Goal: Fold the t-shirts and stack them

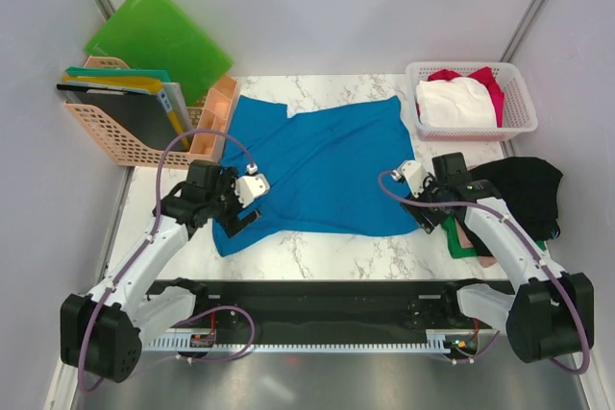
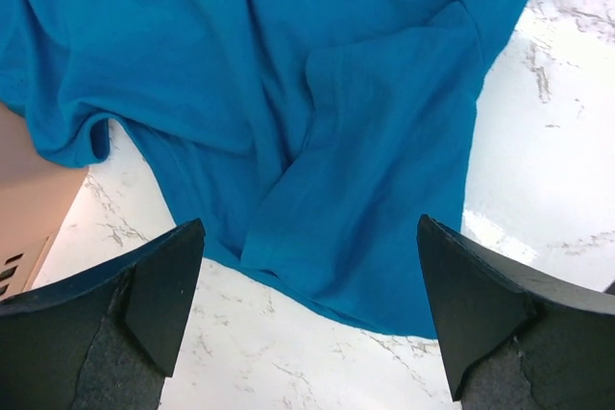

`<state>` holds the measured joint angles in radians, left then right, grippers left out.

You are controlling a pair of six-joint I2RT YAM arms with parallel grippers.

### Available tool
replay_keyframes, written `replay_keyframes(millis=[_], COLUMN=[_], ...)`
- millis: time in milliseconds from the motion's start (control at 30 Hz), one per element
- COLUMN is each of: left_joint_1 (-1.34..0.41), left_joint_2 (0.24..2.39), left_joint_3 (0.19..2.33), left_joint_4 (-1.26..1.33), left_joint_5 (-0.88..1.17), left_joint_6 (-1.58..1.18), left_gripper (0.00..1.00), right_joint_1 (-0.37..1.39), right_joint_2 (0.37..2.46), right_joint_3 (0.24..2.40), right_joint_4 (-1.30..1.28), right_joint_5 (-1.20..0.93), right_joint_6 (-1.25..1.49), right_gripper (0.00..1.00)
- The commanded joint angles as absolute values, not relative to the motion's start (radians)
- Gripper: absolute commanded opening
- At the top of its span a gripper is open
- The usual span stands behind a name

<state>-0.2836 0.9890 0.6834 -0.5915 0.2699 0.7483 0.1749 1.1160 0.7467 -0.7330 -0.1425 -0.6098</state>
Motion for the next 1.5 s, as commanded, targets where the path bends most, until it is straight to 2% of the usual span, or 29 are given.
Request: replay_keyframes(millis=[0,300,400,567,900,1100,1333,1467], left_joint_1=[-0.281,-0.284,-0.285,-0.294,-0.382,-0.445,-0.446,-0.445], left_joint_2=[1.009,1.161,1.199,1.207,1.149,1.253,1.387,1.437], left_joint_3=[0.686,0.677,0.658,0.638,0.689,0.739,0.765,0.781], left_joint_4=[-0.487,-0.431,-0.400,-0.309,-0.284,-0.370,-0.370,-0.377], left_joint_5=[0.242,0.224,0.225,0.213,0.226,0.282,0.285,0.284], left_joint_6=[0.744,0.750,0.749,0.727,0.716,0.724,0.759,0.778], left_gripper=[0.98,0.98,0.96,0.96,0.97,0.91,0.92,0.85], right_joint_1=[0.179,0.179,0.179,0.179,0.179,0.179,0.179,0.179], right_joint_2=[1.155,1.242,1.262,1.287,1.275,1.269,1.256,1.255], right_joint_3=[0.750,0.687,0.670,0.693,0.695,0.692,0.680,0.667], right_joint_4=[-0.687,-0.617,-0.601,-0.589,-0.592,-0.586,-0.578,-0.566], right_joint_5=[-0.184,-0.129,-0.111,-0.130,-0.144,-0.132,-0.124,-0.110], right_joint_6=[-0.604,-0.620,-0.638,-0.621,-0.611,-0.597,-0.591,-0.589], right_gripper=[0.69,0.69,0.66,0.63,0.65,0.67,0.69,0.70])
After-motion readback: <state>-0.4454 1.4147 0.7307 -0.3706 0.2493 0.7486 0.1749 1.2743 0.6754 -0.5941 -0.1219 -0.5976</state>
